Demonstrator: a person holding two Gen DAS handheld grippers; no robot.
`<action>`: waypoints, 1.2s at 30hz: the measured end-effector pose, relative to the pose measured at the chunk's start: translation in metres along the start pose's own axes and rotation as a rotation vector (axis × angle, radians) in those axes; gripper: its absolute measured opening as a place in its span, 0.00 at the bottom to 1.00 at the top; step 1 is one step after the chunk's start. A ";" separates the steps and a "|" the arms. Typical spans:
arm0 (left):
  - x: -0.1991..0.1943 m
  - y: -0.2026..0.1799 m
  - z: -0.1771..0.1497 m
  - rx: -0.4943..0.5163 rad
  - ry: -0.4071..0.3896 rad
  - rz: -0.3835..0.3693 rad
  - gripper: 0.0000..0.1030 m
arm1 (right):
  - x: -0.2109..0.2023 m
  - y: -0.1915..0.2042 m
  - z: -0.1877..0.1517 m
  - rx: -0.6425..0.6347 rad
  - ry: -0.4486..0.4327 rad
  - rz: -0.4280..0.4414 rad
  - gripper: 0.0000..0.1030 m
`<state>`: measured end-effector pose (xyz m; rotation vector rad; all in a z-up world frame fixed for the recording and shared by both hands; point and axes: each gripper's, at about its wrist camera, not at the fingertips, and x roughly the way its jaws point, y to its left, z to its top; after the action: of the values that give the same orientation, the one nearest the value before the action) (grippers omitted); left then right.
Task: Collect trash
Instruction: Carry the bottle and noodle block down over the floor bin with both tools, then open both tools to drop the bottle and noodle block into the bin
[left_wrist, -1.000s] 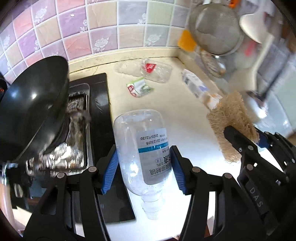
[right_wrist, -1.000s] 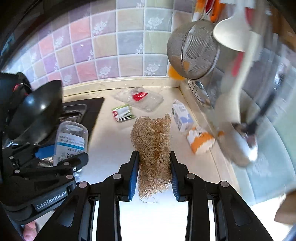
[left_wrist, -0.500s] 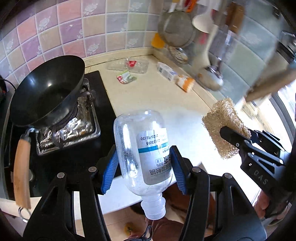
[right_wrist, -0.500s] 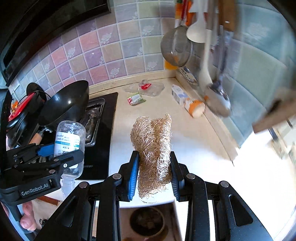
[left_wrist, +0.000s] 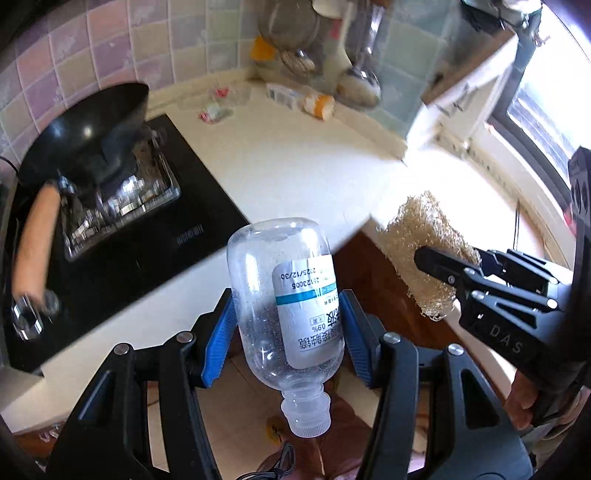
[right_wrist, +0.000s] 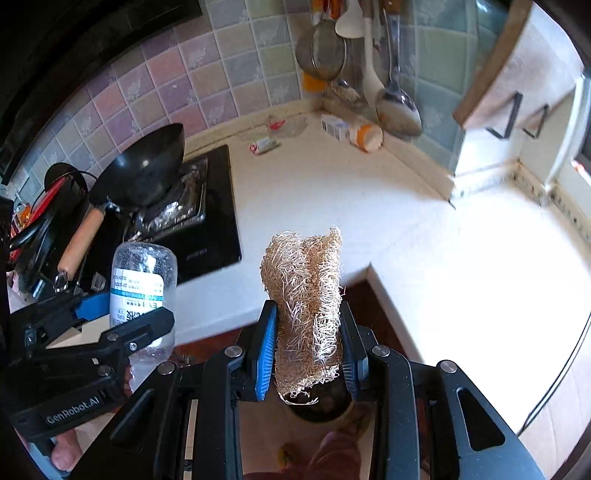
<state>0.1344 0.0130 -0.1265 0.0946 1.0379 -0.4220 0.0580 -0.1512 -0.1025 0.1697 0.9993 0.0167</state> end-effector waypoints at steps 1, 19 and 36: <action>0.003 -0.001 -0.009 0.002 0.018 -0.007 0.51 | 0.001 -0.001 -0.005 0.005 0.009 0.000 0.30; 0.168 -0.006 -0.148 -0.064 0.268 -0.028 0.51 | 0.157 -0.034 -0.148 0.052 0.291 0.014 0.31; 0.450 0.033 -0.270 -0.008 0.280 -0.004 0.62 | 0.446 -0.093 -0.302 -0.036 0.422 -0.026 0.50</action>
<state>0.1235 -0.0152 -0.6513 0.1475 1.3154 -0.4152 0.0408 -0.1614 -0.6489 0.1222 1.4207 0.0479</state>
